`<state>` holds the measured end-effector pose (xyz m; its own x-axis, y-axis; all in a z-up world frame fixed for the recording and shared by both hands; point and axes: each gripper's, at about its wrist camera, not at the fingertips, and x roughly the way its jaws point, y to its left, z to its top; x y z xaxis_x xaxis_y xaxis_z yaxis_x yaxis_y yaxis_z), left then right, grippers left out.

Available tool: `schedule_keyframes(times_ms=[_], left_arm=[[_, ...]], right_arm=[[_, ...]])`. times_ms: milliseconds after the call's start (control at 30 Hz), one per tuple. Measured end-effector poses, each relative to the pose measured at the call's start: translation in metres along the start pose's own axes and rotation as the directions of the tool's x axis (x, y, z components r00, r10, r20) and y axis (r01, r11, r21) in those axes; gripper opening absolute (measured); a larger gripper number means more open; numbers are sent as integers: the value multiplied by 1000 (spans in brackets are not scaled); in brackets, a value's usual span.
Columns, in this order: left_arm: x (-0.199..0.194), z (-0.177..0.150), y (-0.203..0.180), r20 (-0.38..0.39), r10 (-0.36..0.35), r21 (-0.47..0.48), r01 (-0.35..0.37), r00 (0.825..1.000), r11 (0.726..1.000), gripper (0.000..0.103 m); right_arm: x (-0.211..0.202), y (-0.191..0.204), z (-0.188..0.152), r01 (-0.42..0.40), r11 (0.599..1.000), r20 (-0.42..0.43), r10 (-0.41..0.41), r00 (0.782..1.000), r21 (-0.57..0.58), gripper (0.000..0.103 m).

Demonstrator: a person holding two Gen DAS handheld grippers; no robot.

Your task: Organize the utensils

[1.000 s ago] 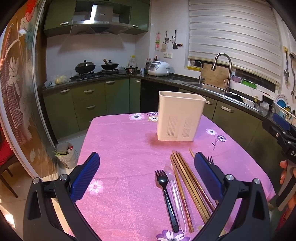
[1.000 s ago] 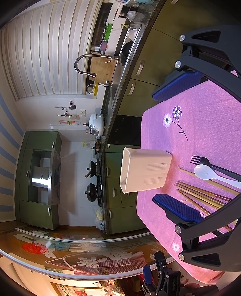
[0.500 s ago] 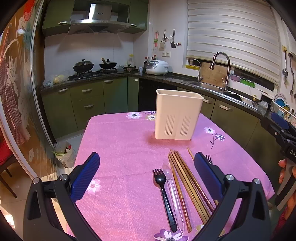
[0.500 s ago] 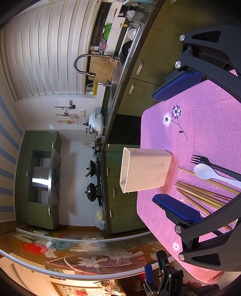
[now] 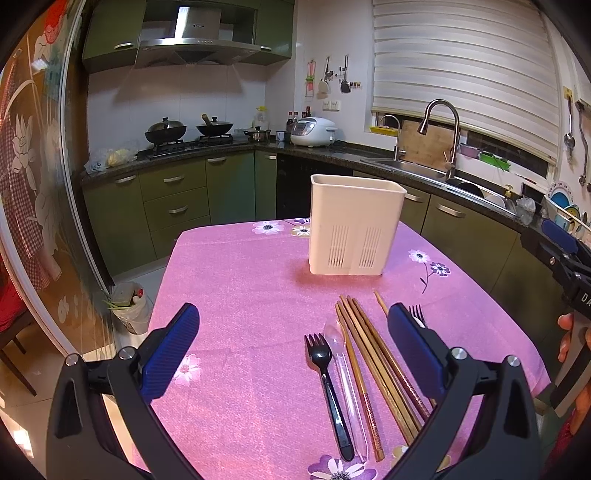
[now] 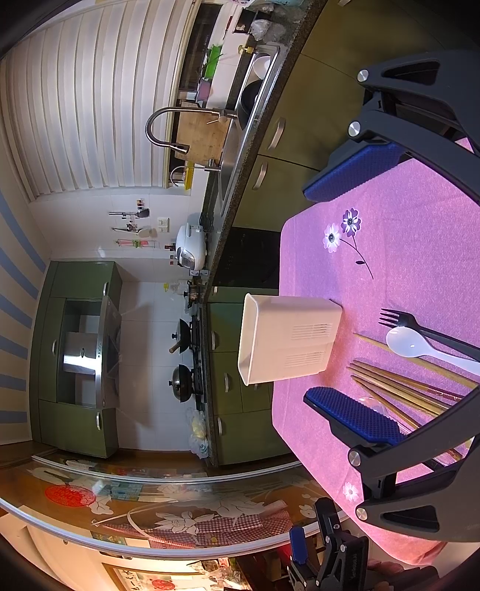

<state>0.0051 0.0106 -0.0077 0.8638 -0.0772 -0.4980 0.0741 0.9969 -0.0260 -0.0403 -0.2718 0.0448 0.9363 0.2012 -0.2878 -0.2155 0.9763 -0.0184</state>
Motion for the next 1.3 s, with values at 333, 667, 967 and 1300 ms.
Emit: schedule_keyframes(times_ms=[333, 667, 967, 1300], left_arm=[[1, -1, -1, -3, -2, 4, 2, 1000, 1000, 97], [3, -2, -3, -10, -7, 7, 7, 1000, 1000, 97], [6, -4, -5, -20, -5, 7, 5, 1000, 1000, 97], [20, 1, -3, -95, -36, -28, 34, 995, 999, 97]], right_arm=[[2, 4, -2, 2, 1000, -3, -2, 1000, 1, 99], [5, 6, -5, 3, 1000, -5, -3, 1000, 2, 99], [8, 4, -8, 4, 1000, -15, -4, 1000, 6, 99], [22, -3, -7, -40, 998, -83, 43, 996, 41, 99]])
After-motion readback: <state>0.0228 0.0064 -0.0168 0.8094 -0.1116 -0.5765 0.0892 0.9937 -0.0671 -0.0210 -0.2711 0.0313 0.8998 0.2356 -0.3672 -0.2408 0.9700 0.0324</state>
